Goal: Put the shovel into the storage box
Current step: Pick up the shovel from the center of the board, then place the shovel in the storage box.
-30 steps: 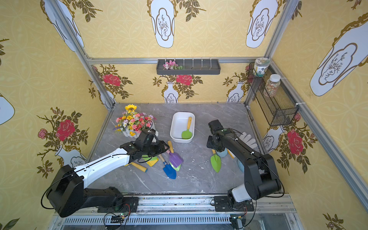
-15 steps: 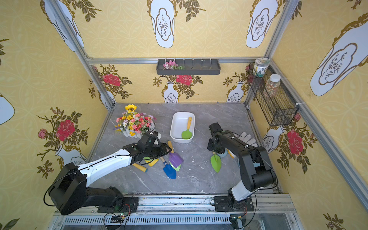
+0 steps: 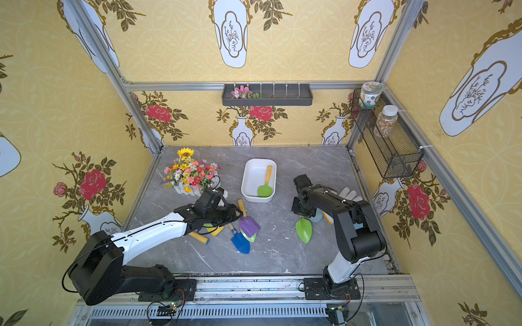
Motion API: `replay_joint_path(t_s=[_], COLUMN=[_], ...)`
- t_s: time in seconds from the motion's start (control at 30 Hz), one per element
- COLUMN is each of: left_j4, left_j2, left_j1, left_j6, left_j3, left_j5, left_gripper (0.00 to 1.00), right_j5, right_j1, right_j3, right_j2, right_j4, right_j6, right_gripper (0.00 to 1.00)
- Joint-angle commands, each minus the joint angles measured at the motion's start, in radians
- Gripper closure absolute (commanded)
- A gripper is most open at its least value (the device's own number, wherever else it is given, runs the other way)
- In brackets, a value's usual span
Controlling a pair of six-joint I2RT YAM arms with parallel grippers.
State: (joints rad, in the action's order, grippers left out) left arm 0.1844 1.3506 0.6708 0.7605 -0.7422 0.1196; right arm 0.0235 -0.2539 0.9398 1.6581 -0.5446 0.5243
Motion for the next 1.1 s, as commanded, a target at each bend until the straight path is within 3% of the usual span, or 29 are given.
replay_joint_path(t_s=[0.0, 0.27, 0.63, 1.07], left_j4=[-0.013, -0.010, 0.025, 0.048], left_j2=[-0.006, -0.025, -0.072, -0.134], left_j1=[0.000, 0.000, -0.007, -0.030], left_j6=[0.003, 0.010, 0.014, 0.023], left_j3=[0.009, 0.023, 0.022, 0.052], left_j5=[0.005, -0.012, -0.088, -0.099], left_gripper=[0.43, 0.44, 0.42, 0.41], right_j5=[-0.007, 0.014, 0.012, -0.008], right_j1=[-0.001, -0.061, -0.165, -0.235], right_j3=[0.006, 0.058, 0.246, 0.622], right_j2=[0.016, -0.010, -0.061, 0.136], right_j4=[0.016, -0.033, -0.122, -0.154], right_j6=[0.003, -0.001, 0.024, 0.036], right_gripper=[0.71, 0.80, 0.81, 0.81])
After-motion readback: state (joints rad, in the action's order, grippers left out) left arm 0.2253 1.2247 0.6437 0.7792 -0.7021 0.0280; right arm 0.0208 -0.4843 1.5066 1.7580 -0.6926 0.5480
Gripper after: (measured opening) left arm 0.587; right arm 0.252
